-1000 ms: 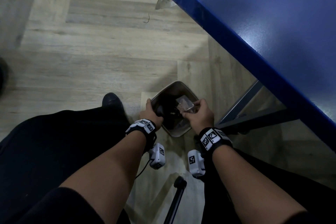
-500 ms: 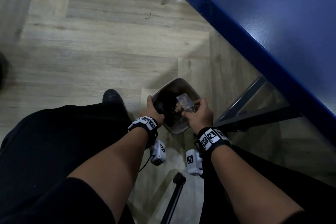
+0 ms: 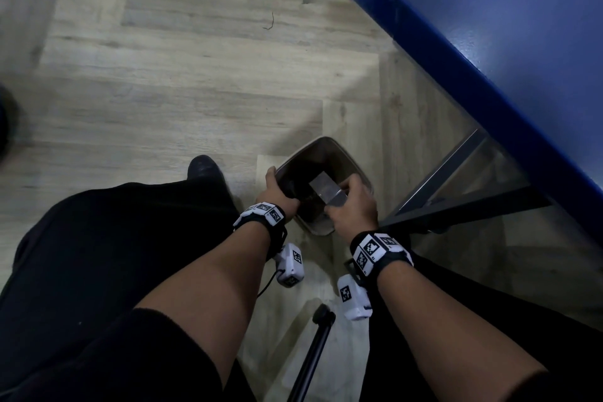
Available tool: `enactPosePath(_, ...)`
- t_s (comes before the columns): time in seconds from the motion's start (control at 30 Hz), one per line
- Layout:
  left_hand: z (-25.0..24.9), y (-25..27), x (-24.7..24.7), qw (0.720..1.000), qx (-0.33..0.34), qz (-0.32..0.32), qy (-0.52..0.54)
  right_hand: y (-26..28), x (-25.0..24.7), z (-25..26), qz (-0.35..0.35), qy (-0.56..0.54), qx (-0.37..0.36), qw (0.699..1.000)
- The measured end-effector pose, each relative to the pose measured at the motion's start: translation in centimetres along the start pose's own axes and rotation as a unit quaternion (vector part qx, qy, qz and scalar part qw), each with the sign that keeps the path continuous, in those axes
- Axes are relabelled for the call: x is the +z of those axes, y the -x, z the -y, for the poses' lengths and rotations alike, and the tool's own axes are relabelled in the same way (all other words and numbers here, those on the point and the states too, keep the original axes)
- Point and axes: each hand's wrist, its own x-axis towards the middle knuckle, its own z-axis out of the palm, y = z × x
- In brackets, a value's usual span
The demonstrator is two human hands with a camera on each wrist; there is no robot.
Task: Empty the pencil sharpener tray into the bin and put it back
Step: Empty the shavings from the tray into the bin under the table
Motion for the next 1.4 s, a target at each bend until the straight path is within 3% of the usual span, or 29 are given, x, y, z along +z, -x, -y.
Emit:
enactPosePath(0.57,0.1,-0.1,0.2,1.0,0.013,-0.01,0.025,0.0,-0.4,-0.4,0.017,0.055,-0.027,0.998)
enactPosePath(1.0,0.1,-0.3,0.0,1.0,0.004,-0.017,0.02,-1.6,-0.4,-0.5,0.027,0.035,-0.015,0.999)
enactPosePath(1.13,-1.4,0.7,-0.3,0.997,-0.011,-0.071,0.03,-1.8,-0.9,-0.3,0.013,-0.011,0.018,1.0)
enactPosePath(1.27,-4.1,2.1,-1.4,0.991,0.006,-0.132,-0.036,-1.3,-2.4,0.2,0.026,-0.062,0.056,0.996)
enactPosePath(1.4,-7.6,3.2,-3.9,0.995,0.048,-0.087,-0.026,-1.4,-4.2,1.2,0.05,-0.094,0.111,0.988)
